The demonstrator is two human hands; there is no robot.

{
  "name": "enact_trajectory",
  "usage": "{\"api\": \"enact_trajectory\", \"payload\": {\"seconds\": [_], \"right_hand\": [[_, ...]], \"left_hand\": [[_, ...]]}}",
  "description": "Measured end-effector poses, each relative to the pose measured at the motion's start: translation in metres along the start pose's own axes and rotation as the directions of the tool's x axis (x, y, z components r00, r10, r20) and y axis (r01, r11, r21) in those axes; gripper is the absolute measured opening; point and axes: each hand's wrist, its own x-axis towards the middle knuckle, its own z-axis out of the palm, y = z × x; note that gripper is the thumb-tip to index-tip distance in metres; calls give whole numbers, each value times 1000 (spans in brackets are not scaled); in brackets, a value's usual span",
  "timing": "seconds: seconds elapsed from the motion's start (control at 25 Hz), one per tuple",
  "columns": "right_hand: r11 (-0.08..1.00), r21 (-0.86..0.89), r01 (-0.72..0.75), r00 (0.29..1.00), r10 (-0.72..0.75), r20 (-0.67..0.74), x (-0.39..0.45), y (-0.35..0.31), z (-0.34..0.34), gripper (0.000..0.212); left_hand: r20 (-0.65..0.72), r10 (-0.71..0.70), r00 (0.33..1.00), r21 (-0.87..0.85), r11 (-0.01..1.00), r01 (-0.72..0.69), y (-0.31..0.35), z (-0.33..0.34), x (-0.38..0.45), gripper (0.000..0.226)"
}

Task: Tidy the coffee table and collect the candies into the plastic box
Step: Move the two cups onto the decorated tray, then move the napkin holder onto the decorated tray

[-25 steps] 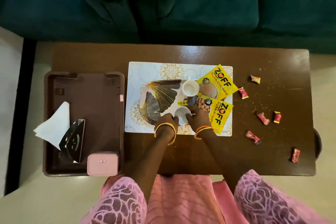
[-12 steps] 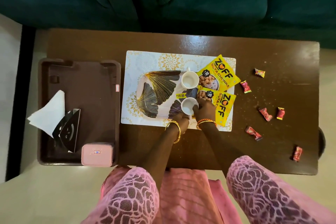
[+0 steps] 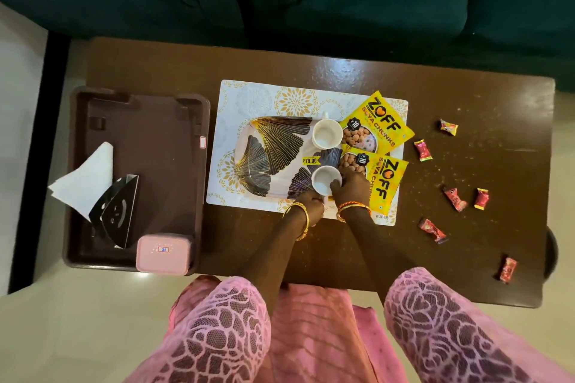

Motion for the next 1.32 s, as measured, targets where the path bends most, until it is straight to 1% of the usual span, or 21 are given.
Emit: {"api": "enact_trajectory", "payload": {"seconds": [0.16,0.24,0.32,0.4,0.44,0.52,0.56,0.6,0.64,0.68,0.76,0.8,0.88,1.0,1.08,1.16,1.24,1.32], "right_hand": [[999,33,-9,1000,9,5,-5,0,-1,29],[997,64,-53,997,57,-58,-7,-5,-5,30],[990,134,-47,985,68,-162,-1,-14,-12,29],[982,182,-49,976,86,-198,12,-27,-20,31],[981,182,-71,976,107,-192,20,-34,-23,34],[985,119,-121,977,139,-159,35,-45,-25,38],[988,74,-137,980,146,-137,42,-50,-25,37],[988,37,-151,980,154,-122,48,-53,-24,35],[986,16,-169,979,169,-116,52,-56,-24,31],[982,13,-187,975,187,-119,55,-56,-23,29],[977,47,-209,968,213,-133,55,-55,-20,27],[975,77,-210,965,220,-145,53,-53,-19,26],[968,121,-220,956,239,-170,51,-50,-16,24],[959,125,-253,947,272,-173,49,-50,-14,28],[964,129,-232,952,252,-176,49,-50,-16,28],[969,119,-216,957,235,-173,48,-49,-19,29],[963,103,-248,944,264,-197,43,-48,-22,37],[947,117,-298,917,318,-242,36,-47,-27,46]], "left_hand": [[10,-2,1000,16,1000,2,0,-2,-4,35],[-3,10,1000,24,1000,-10,-2,-4,-5,33],[-24,14,1000,22,1000,-14,-3,-7,-4,32],[-50,10,999,35,999,-9,-3,-10,-2,30],[-79,7,997,14,1000,-6,-3,-11,0,29],[-182,11,983,-84,996,-27,1,-14,3,30],[-238,17,971,-110,993,-44,2,-15,5,34],[-279,25,960,-101,993,-55,4,-15,8,40],[-296,17,955,-96,994,-47,6,-16,9,45],[-292,-11,956,-122,992,-26,8,-15,10,49],[-247,-70,966,-235,972,11,12,-13,13,51],[-233,-67,970,-248,969,7,14,-11,13,50],[-223,-31,974,-197,980,-14,15,-7,14,45],[-203,7,979,-141,989,-37,16,-4,16,43],[-190,11,982,-134,990,-37,16,-6,15,40],[-164,26,986,-88,995,-40,16,-9,14,40],[-151,44,988,-47,998,-52,17,-13,11,42],[-135,55,989,-29,998,-59,17,-16,6,45]]}}
